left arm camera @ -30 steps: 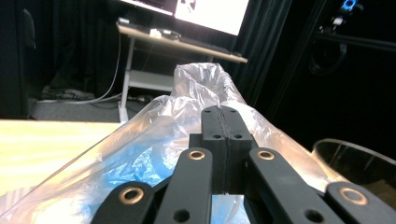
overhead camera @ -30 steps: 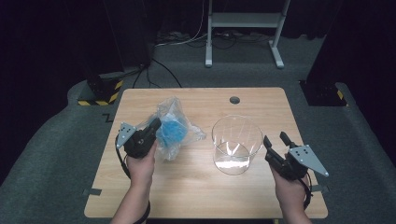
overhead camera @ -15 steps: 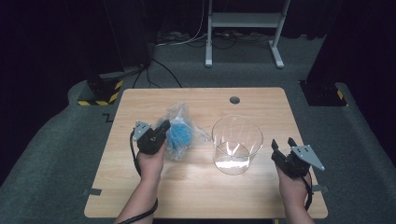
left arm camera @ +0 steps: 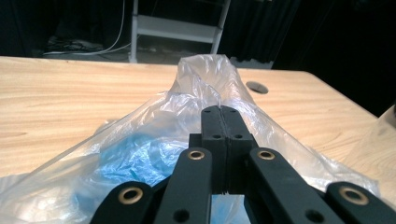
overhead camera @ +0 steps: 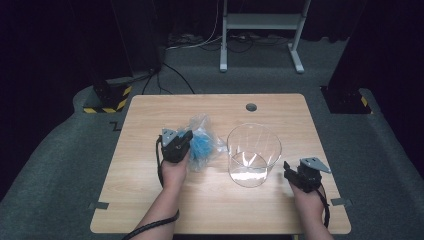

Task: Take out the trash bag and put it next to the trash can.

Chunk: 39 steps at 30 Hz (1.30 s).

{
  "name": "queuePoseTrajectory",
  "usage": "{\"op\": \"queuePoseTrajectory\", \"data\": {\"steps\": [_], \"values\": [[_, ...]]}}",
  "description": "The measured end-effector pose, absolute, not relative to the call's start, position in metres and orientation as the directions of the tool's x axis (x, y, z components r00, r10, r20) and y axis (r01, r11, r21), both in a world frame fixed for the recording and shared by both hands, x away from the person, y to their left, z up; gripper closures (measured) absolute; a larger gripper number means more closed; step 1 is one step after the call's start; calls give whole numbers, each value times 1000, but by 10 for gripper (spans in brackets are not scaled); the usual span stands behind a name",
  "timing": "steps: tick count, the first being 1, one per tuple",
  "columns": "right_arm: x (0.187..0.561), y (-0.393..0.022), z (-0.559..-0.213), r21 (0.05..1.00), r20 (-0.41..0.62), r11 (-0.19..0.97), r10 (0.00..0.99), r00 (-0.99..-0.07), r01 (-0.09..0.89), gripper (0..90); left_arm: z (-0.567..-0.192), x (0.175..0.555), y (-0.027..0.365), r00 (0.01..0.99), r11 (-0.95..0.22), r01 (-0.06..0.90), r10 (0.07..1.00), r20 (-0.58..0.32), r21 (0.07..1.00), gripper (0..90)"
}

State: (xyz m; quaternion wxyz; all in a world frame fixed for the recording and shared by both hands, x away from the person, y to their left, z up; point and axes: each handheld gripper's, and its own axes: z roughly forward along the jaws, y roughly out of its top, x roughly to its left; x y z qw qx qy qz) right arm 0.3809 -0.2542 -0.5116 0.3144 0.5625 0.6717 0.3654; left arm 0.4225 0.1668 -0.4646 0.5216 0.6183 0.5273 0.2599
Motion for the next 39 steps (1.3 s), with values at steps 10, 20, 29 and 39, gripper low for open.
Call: {"op": "queuePoseTrajectory", "data": {"steps": [10, 20, 29, 39], "values": [[383, -245, -518, 818, -52, 159, 977, -205, 552, 354, -441, 403, 160, 298, 16, 360, 945, -132, 933, 385], [386, -249, -520, 805, -31, 134, 982, -184, 578, 345, -433, 381, 184, 349, -50, 423, 931, -112, 905, 192], [386, -247, -521, 797, -32, 139, 982, -188, 588, 345, -475, 363, 230, 273, -105, 556, 960, -61, 825, 152], [391, -246, -523, 768, -35, 147, 981, -189, 623, 337, -519, 359, 249, 254, -151, 699, 966, -45, 699, 155]]}}
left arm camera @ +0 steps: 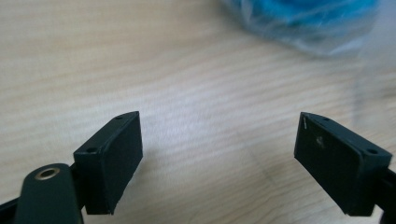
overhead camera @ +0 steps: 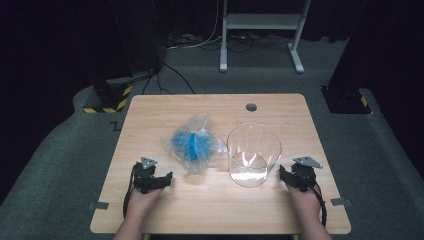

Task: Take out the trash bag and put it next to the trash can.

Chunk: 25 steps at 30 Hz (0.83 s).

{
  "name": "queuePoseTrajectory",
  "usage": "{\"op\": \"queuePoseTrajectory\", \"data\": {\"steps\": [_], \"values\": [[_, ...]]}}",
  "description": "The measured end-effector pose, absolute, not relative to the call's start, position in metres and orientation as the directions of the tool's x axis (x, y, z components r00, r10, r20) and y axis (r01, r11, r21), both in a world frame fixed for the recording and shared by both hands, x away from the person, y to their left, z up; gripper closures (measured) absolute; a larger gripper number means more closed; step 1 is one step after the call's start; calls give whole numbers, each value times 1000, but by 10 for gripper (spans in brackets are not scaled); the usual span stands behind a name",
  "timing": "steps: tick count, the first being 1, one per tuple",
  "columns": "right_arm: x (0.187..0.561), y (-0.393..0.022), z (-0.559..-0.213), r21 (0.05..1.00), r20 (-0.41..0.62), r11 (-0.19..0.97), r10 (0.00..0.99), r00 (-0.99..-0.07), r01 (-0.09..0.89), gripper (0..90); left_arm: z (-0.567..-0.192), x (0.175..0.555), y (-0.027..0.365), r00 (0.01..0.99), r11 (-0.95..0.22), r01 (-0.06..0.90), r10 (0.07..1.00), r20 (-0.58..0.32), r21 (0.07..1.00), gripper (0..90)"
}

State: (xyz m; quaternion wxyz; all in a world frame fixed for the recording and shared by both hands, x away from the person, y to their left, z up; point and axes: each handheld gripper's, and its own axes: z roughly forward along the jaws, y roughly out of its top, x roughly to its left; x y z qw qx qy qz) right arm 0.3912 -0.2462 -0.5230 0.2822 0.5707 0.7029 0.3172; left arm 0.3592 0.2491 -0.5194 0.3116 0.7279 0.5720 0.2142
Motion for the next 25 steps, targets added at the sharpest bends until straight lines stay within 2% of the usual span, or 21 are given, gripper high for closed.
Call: {"op": "queuePoseTrajectory", "data": {"steps": [4, 7, 11, 14, 25], "values": [[395, -245, -524, 751, -14, 139, 981, -195, 646, 316, -524, 357, 244, 267, -192, 689, 964, 2, 699, 145], [396, -245, -524, 749, -13, 143, 979, -202, 647, 285, -528, 355, 241, 282, -197, 666, 959, 2, 719, 119], [399, -243, -525, 740, -15, 147, 979, -202, 657, 189, -528, 355, 240, 276, -188, 662, 961, -3, 726, 117], [401, -242, -525, 733, -13, 145, 980, -200, 664, 151, -528, 354, 240, 276, -187, 662, 961, -5, 725, 118], [401, -241, -525, 729, -13, 139, 982, -189, 670, 134, -528, 354, 240, 278, -186, 662, 961, -7, 726, 120]]}}
